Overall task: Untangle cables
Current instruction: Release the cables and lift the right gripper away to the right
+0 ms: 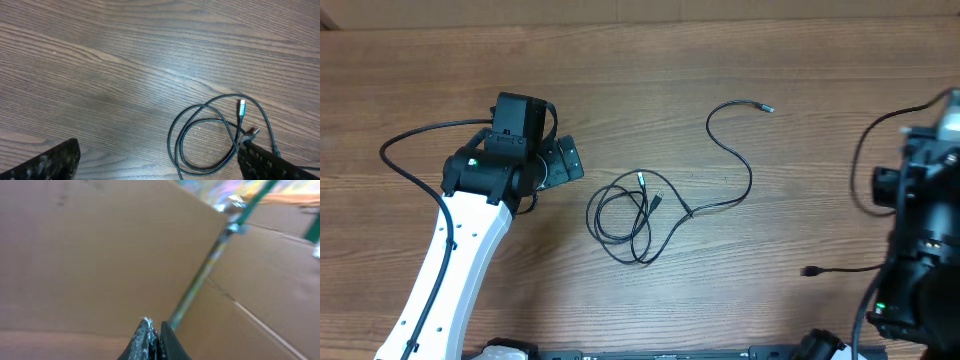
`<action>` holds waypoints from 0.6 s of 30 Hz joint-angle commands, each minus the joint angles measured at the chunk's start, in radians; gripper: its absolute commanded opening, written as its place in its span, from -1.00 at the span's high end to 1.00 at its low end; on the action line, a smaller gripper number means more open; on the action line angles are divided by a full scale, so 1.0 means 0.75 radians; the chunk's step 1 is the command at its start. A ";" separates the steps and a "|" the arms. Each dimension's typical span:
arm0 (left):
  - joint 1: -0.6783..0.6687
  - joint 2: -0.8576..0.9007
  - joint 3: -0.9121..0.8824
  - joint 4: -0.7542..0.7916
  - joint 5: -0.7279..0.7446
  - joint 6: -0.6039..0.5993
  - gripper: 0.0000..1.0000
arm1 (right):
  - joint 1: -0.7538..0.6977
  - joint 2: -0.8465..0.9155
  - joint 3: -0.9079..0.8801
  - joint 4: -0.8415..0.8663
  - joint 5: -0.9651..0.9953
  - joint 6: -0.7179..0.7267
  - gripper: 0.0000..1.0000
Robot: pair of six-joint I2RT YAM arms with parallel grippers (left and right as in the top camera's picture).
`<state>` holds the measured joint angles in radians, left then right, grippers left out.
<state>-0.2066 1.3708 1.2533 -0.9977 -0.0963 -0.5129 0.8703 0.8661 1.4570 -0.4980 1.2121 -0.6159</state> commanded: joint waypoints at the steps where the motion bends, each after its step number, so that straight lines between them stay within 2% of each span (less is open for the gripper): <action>1: 0.006 -0.024 0.015 0.004 0.006 0.030 -0.99 | -0.003 0.049 0.003 -0.073 -0.135 0.210 0.92; 5: 0.006 -0.024 0.015 0.004 0.006 0.030 -1.00 | -0.069 0.166 0.003 -0.113 -0.256 0.280 0.92; 10: 0.006 -0.024 0.015 0.004 0.006 0.030 -1.00 | -0.354 0.351 0.003 -0.121 -0.526 0.374 0.92; 11: 0.006 -0.024 0.015 0.004 0.006 0.030 -1.00 | -0.499 0.398 0.003 -0.122 -0.627 0.413 0.92; 14: 0.006 -0.024 0.015 0.004 0.006 0.030 -1.00 | -0.759 0.430 0.003 -0.128 -0.809 0.485 0.93; 16: 0.006 -0.024 0.015 0.004 0.006 0.030 -0.99 | -1.010 0.432 0.003 -0.150 -0.989 0.561 0.93; 18: 0.006 -0.024 0.015 0.004 0.006 0.030 -1.00 | -1.341 0.433 0.003 -0.189 -1.225 0.661 0.93</action>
<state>-0.2066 1.3697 1.2533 -0.9981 -0.0967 -0.5129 0.0715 1.2091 1.4567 -0.6250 0.5343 -0.2337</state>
